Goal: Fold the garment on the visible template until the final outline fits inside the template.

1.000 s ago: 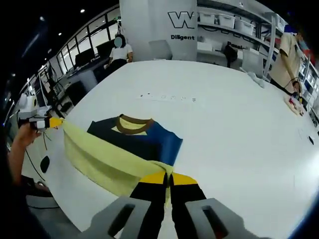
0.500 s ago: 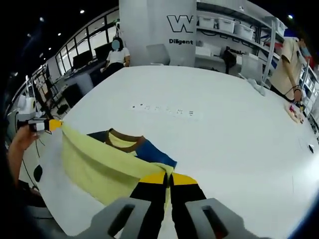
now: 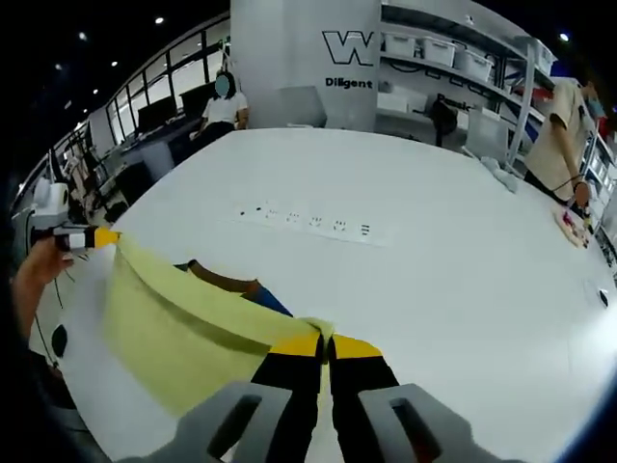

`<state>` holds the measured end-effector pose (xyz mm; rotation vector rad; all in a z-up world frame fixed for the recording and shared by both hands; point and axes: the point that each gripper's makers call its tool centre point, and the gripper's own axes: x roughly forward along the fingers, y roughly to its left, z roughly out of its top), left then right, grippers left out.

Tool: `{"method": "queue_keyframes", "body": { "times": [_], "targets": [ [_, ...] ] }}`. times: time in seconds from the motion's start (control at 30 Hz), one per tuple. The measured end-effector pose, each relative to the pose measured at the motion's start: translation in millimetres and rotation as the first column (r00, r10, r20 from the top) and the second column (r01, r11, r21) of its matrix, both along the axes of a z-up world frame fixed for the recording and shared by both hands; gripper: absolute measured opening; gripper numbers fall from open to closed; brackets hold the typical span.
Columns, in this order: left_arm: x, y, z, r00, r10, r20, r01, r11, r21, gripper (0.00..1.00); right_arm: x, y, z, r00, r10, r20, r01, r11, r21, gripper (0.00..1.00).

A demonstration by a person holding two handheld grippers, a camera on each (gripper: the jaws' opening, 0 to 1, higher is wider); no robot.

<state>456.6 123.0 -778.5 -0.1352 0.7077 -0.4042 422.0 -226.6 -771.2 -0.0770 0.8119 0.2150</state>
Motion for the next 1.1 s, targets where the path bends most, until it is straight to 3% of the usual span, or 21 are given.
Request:
{"method": "queue_keyframes", "body": {
  "times": [0.43,0.87,1.1],
  "targets": [
    [15.4,-3,-37.1,0.999,0.007,-0.031,-0.007,1.0,0.025,0.03,17,-5,-39.2,0.999,-0.01,-0.037,0.009,1.0,-0.007,0.0],
    [21.9,-4,-62.0,0.998,0.013,-0.068,-0.012,1.0,0.024,0.03,24,-8,-67.2,0.997,-0.013,-0.082,0.013,1.0,-0.01,0.0],
    [19.8,-4,-74.0,0.998,0.004,-0.067,0.002,0.997,0.079,0.03,22,-7,-77.3,0.995,-0.017,-0.096,0.015,1.0,-0.018,0.0]
  ]
}}
